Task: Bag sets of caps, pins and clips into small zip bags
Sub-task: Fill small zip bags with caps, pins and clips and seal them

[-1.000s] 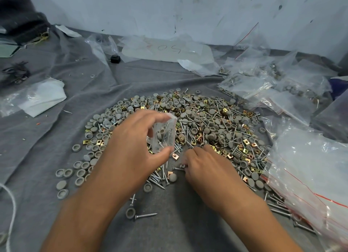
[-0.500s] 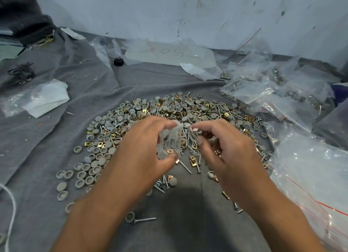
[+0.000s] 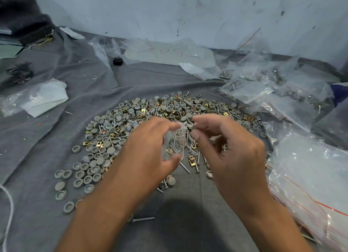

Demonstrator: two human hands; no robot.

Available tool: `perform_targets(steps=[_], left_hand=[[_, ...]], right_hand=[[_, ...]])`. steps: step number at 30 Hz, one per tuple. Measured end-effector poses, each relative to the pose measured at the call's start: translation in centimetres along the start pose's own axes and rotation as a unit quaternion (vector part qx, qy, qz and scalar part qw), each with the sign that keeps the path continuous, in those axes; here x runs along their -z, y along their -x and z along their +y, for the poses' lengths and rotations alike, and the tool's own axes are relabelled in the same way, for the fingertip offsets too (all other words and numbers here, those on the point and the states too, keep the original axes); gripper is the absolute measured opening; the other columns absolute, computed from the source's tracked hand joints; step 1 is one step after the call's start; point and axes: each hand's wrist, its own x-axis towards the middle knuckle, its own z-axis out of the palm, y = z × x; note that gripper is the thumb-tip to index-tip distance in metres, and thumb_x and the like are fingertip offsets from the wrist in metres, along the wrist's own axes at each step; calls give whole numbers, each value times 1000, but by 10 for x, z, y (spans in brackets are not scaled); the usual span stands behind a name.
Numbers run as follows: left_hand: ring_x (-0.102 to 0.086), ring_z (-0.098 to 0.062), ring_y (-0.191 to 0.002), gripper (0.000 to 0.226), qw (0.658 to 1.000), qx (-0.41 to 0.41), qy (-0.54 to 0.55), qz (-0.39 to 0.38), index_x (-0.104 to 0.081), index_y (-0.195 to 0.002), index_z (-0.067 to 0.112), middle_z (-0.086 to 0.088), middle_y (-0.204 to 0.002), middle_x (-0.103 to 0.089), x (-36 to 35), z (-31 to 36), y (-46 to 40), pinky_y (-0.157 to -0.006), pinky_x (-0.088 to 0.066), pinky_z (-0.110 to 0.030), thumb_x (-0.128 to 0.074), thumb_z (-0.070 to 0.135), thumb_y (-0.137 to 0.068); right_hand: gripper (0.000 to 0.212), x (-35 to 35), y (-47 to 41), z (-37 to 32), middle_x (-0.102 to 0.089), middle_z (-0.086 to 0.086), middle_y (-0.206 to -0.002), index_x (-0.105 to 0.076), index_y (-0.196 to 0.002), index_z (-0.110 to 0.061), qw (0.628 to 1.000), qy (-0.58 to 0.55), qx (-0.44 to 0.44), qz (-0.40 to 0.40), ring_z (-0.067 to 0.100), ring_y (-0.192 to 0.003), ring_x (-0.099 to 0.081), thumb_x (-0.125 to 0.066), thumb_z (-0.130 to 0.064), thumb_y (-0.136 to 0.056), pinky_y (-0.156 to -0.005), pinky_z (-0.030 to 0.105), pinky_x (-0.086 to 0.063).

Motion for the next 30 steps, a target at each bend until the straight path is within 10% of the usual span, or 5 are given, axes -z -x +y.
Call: perform_targets(steps=[26, 30], left_hand=[[-46, 17, -91, 55, 998, 12, 9, 58, -58, -128, 33, 27, -107, -48, 5, 2, -2, -78, -38, -2, -72, 41, -75], [-52, 5, -87, 50, 971, 38, 55, 231, -59, -129, 26, 17, -114, -54, 18, 1, 1, -79, -39, -1, -72, 29, -80]], right_hand=[[16, -4, -5, 11, -67, -18, -87, -67, -97, -28, 995, -49, -89, -1, 3, -82, -66, -75, -15, -91, -65, 8, -47], [17, -5, 0, 38, -62, -25, -85, -69, -97, -37, 958, 83, -179, -207, -6, -84, -60, -74, -22, -90, -67, 4, -42]])
